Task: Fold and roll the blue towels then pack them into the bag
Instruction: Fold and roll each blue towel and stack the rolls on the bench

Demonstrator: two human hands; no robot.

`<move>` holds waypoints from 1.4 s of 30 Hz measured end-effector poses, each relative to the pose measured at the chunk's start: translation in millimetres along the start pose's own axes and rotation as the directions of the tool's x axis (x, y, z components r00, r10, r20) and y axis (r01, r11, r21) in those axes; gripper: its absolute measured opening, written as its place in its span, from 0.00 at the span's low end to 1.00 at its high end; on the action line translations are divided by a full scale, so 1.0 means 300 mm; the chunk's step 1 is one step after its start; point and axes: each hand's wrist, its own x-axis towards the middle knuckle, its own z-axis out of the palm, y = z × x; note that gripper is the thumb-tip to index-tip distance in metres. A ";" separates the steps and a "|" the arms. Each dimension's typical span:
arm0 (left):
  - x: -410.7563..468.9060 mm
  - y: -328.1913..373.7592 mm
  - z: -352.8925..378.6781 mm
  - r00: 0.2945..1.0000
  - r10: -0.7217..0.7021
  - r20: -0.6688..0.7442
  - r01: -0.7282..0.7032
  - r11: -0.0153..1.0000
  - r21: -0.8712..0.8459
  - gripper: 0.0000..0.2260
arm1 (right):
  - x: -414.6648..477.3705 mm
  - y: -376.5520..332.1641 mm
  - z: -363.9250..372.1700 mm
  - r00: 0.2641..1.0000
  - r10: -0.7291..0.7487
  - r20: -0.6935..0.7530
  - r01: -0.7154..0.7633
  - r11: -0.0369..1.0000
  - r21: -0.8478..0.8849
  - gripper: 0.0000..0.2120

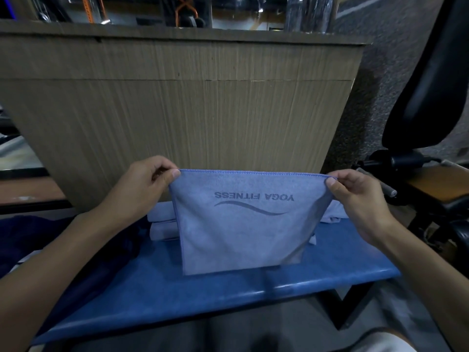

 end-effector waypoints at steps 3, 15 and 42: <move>-0.001 -0.001 0.000 0.996 -0.080 0.045 0.084 0.993 -0.086 0.05 | 0.004 -0.012 -0.002 1.000 -0.018 0.005 0.018 1.000 0.002 0.09; -0.018 -0.008 0.007 0.921 -0.330 0.208 0.387 0.842 -0.376 0.04 | 0.006 -0.003 -0.048 0.980 0.130 0.150 -0.104 0.980 -0.171 0.06; -0.070 -0.067 0.044 0.924 -0.333 0.186 0.381 0.781 -0.496 0.04 | -0.004 0.016 -0.024 0.978 0.127 0.168 -0.129 0.992 0.001 0.08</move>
